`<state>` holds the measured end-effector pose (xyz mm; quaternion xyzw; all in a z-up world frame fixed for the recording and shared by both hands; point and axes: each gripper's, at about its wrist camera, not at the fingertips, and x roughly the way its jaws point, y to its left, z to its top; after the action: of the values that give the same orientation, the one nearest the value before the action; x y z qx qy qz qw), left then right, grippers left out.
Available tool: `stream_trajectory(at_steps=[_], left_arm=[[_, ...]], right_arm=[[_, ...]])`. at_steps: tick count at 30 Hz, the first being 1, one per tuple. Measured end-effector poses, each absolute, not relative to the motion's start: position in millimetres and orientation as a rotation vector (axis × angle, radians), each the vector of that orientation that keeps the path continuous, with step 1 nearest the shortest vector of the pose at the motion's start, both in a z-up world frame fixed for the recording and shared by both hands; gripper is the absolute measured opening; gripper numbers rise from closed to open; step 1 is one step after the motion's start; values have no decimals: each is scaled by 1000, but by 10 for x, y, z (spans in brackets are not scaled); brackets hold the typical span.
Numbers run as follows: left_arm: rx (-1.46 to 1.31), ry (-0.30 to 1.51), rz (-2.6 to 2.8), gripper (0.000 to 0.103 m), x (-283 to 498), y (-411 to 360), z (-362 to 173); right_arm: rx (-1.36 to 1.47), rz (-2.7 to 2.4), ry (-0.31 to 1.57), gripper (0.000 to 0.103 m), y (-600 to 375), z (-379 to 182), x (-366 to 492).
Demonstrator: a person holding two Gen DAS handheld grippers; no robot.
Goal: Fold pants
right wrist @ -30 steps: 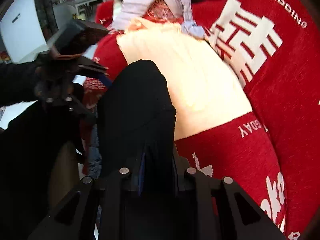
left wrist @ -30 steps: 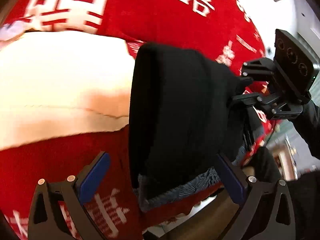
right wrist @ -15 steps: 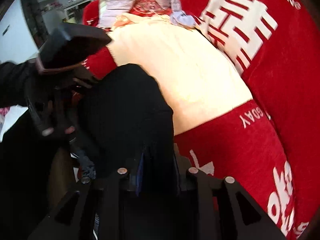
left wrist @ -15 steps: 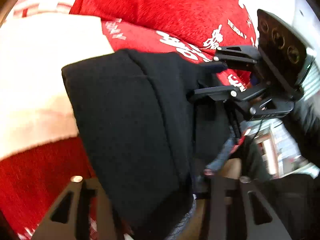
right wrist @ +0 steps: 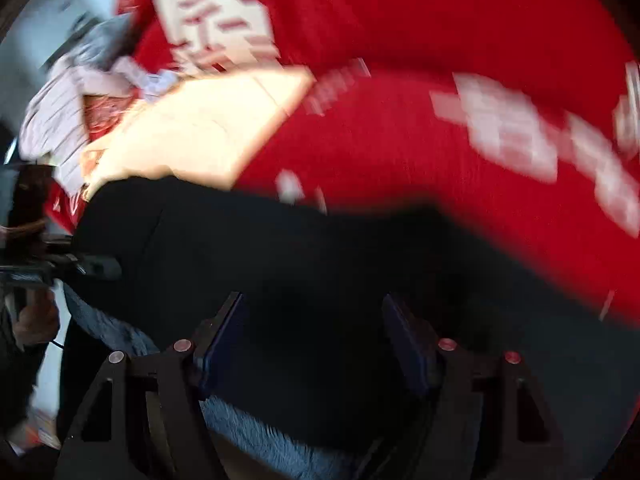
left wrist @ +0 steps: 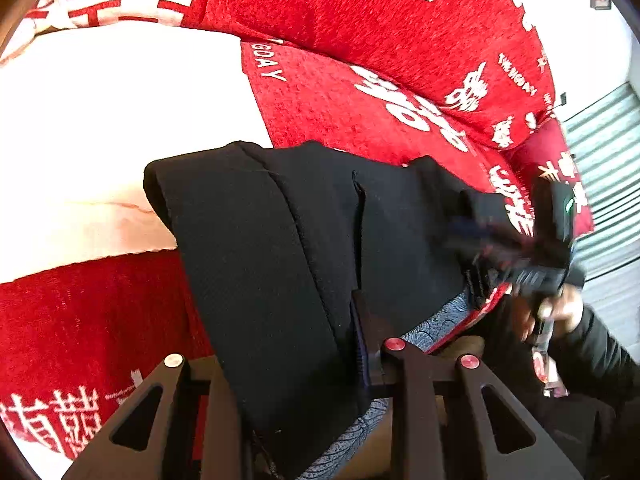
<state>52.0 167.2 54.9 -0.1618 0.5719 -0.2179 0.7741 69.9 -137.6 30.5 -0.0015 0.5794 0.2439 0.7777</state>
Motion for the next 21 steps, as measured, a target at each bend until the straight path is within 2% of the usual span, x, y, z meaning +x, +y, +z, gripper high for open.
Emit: stream_trajectory(at_steps=[1,5,7,9,11,16,17,19,21], left_arm=[[-340,1249,-457,28,528,1642,568],[-291,1264,-396,28,515,1502,705],[-264,1257,-378,27,499,1425,801],[-217,1247,-360,26,469,1263,941],[-173,1234,-346,25,435,1093,1071],[-97,1180,-354,25,393,664,1519],[-91,1170,-361,24,398,592,1585],[-67,1154,-375,24,433,401,1709],[-45,1155,-383,24,482,209,1795]], right_arm=[[-19,522,1185,74,-1369,333,575],[-70,537,1191,82,-1241,316,220],[-115,534,1195,92,-1182,239,80],[-265,536,1161,97,-1048,183,-91],[-376,549,1166,96,-964,193,-144],[-250,570,1056,97,-1276,570,-114],[-238,565,1071,97,-1326,533,-65],[-175,646,1216,97,-1392,257,76],[-198,671,1178,97,-1393,269,64]])
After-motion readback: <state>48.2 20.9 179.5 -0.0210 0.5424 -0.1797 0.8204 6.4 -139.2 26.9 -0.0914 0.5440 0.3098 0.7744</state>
